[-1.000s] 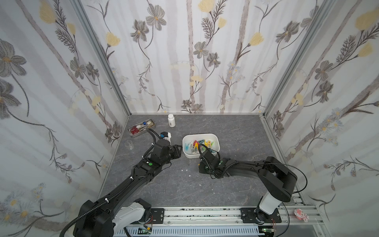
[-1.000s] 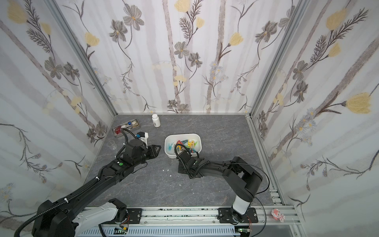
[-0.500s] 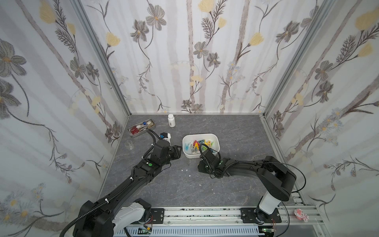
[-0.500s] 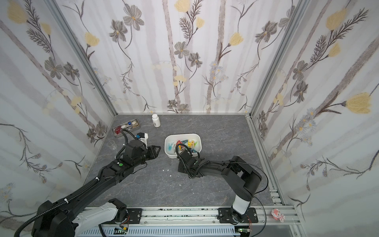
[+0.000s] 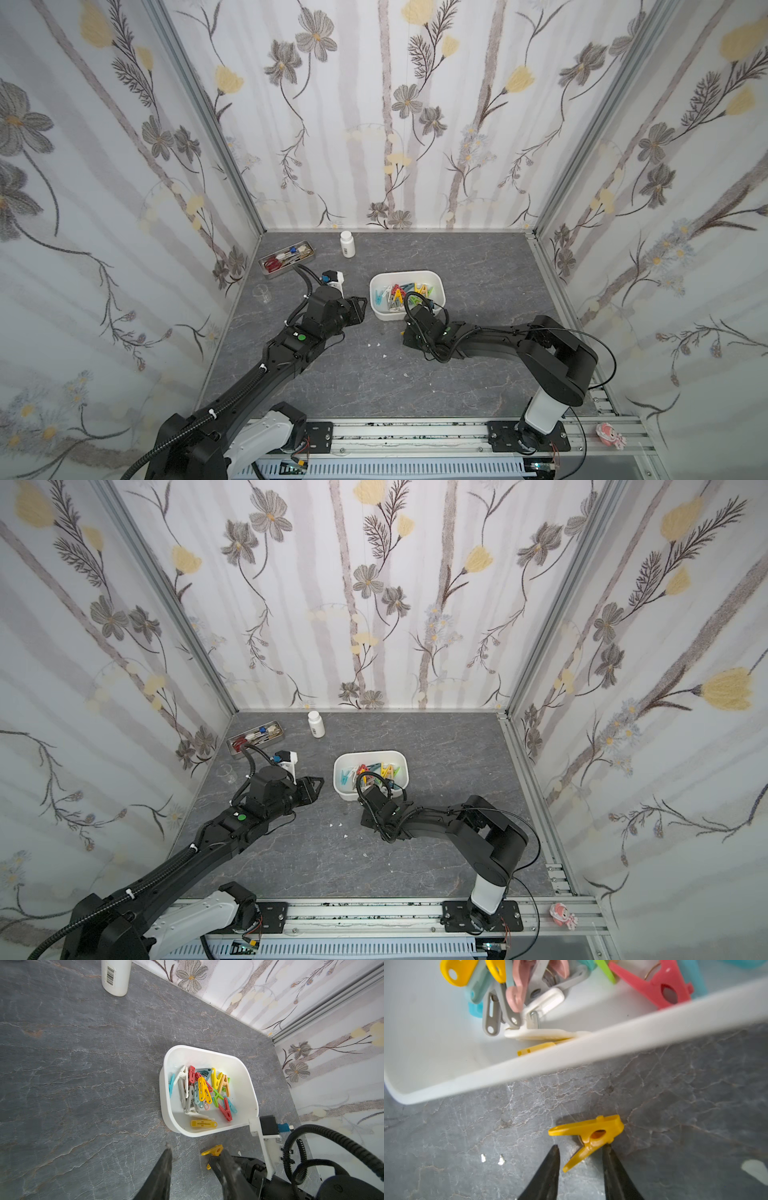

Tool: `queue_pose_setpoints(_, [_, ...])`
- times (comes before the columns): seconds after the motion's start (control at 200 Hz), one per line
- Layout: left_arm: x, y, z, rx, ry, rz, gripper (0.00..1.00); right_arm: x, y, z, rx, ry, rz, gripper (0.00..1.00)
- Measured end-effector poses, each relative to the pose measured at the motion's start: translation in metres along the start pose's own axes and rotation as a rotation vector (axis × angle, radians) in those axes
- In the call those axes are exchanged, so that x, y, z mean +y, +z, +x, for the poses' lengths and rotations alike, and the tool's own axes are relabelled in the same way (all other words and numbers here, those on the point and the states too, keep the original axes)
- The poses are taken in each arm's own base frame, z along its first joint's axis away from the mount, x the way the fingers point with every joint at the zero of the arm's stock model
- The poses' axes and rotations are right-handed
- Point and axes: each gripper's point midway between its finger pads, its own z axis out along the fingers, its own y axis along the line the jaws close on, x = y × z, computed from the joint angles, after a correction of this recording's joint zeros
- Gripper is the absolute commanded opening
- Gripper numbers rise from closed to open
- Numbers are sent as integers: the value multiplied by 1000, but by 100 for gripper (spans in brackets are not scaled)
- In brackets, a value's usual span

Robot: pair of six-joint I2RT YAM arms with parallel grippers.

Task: Put the clothespins into the storage box
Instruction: Pick up the clothespin from the center of the board.

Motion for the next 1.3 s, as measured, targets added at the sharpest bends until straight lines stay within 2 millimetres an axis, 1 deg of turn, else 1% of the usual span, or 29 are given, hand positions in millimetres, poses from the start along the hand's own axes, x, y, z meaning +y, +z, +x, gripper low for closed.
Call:
queue_pose_setpoints(0.365, [2,0,1,1,-1,-3,40,-10,1,-1,-1,-86,68,23])
queue_pose_setpoints(0.64, [3,-1,0,0,-4,-9,40,-17,-2,-2,9,-190,120,15])
queue_pose_setpoints(0.769, [5,-1,1,4,-6,-14,41,-20,-3,-1,17,-230,139,8])
queue_pose_setpoints(0.874, [4,-1,-1,0,-6,-20,41,-21,-3,-2,19,-253,141,0])
queue_pose_setpoints(1.079, [4,-3,-5,-4,-14,-33,41,-19,-8,4,51,-297,105,0])
queue_pose_setpoints(1.194, [5,-2,-5,5,-32,-46,41,-15,-20,1,47,-311,74,0])
queue_pose_setpoints(1.299, [7,1,-4,18,-46,-60,41,-10,-33,-9,29,-314,30,0])
